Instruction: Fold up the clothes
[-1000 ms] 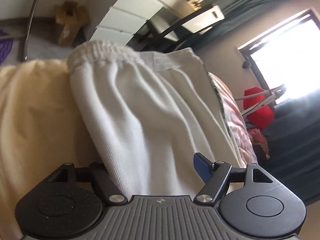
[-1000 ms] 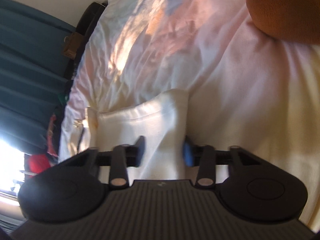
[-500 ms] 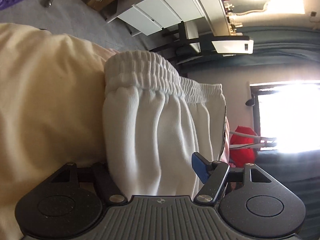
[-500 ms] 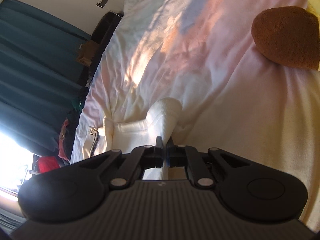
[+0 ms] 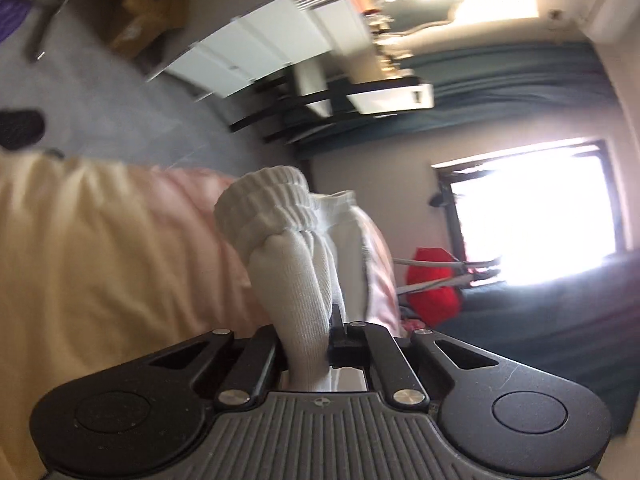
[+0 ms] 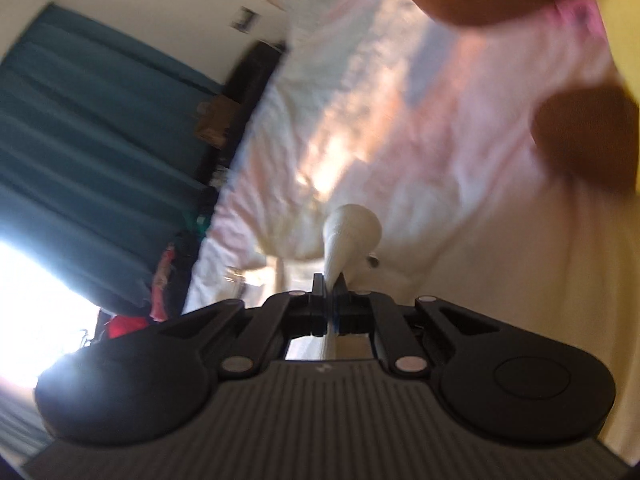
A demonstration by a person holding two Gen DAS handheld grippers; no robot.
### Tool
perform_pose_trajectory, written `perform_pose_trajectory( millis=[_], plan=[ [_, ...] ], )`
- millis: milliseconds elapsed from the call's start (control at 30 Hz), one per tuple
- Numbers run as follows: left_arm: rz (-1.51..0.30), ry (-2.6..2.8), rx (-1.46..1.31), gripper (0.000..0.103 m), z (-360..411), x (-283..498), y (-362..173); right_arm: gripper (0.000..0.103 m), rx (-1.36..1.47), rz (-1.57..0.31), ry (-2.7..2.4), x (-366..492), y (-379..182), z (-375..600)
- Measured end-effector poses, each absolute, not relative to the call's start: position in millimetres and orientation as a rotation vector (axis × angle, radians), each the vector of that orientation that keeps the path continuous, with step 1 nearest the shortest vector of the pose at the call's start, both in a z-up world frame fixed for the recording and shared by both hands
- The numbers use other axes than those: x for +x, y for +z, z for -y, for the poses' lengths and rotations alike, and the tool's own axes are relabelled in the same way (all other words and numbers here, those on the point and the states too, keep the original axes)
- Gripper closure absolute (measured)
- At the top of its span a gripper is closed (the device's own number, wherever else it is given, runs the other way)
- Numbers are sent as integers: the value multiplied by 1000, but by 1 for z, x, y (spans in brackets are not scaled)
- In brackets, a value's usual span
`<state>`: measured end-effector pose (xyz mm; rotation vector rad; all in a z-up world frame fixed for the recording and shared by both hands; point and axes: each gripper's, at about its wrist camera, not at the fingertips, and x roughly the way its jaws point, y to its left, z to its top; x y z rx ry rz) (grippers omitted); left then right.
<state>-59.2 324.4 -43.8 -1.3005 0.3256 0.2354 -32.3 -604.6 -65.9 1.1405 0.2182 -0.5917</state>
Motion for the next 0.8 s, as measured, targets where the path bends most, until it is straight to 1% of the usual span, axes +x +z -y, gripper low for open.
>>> perform_pose_trajectory(
  millis=[67,200,300,467,633,800],
  plan=[
    [-306,207,-1286,99,-325,-54,-24,98,1119,-196,-574,-33,-55,604],
    [-311,179,-1250,99,-321,-12,9,98,1084,-189,-558,-9,-34,615],
    [-319,192,-1187,99,-313,39,29,98,1028,-196,-556,29,-15,620],
    [-359,260,-1085,98,-297,149,46,98,927,-224,-586,126,7,623],
    [-407,329,-1053,98,-283,264,31,98,792,-272,-629,239,-2,622],
    [-482,397,-973,98,-273,369,-7,98,686,-293,-679,338,-43,617]
  ],
)
